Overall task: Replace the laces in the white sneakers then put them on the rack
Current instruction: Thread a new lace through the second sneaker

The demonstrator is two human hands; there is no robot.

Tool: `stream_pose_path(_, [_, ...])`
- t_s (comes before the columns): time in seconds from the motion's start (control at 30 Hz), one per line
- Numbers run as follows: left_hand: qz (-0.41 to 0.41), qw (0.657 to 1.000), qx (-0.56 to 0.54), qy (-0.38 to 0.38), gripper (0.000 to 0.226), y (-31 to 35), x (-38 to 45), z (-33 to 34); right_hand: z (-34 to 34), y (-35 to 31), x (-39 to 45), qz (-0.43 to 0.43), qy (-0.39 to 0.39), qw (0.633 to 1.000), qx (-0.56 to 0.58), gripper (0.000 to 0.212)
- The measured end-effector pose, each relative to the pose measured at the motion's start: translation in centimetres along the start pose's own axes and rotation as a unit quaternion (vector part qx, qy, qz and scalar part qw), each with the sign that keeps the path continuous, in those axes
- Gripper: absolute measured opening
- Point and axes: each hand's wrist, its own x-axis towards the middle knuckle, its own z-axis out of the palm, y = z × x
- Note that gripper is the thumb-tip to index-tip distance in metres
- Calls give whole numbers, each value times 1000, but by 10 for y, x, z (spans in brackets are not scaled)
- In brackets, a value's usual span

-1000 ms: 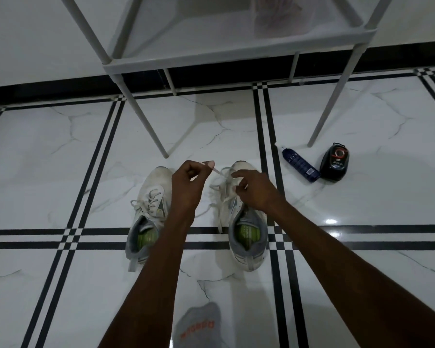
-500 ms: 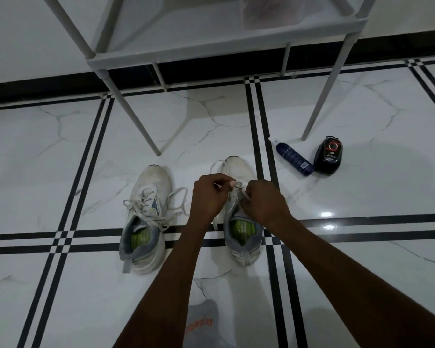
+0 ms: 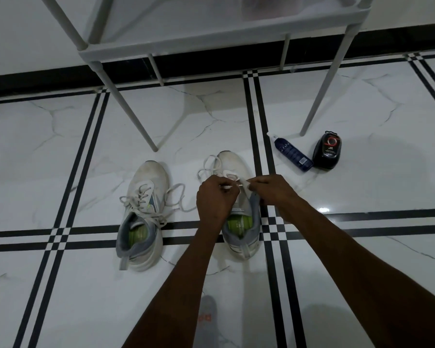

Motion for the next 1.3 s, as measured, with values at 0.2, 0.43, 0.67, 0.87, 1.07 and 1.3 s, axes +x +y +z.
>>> stream_pose_path(0.2, [-17, 999, -17, 28, 17, 7, -5, 4, -1, -1, 0, 10, -14, 1000, 24, 18])
stream_pose_path(0.43, [-29, 999, -7, 19, 23, 5, -4, 10, 0, 0, 0, -1, -20, 999, 25, 9])
stream_pose_path(0.67, [-4, 1000, 25, -11, 32, 1, 1, 12, 3, 0, 2, -42, 12, 998, -47, 9])
stream_pose_path(0.87, [-10, 997, 75, -6, 26, 3, 5, 13, 9, -6, -6, -168, 29, 965, -200, 20])
stream_pose_path(1.07, [-21, 996, 84, -26, 21, 4, 6, 15, 5, 2, 0, -68, 26, 995, -61, 14])
stream_pose_path(1.3, [-38, 999, 33, -12, 22, -2, 5, 17, 2, -5, -1, 28, -50, 994, 95, 24])
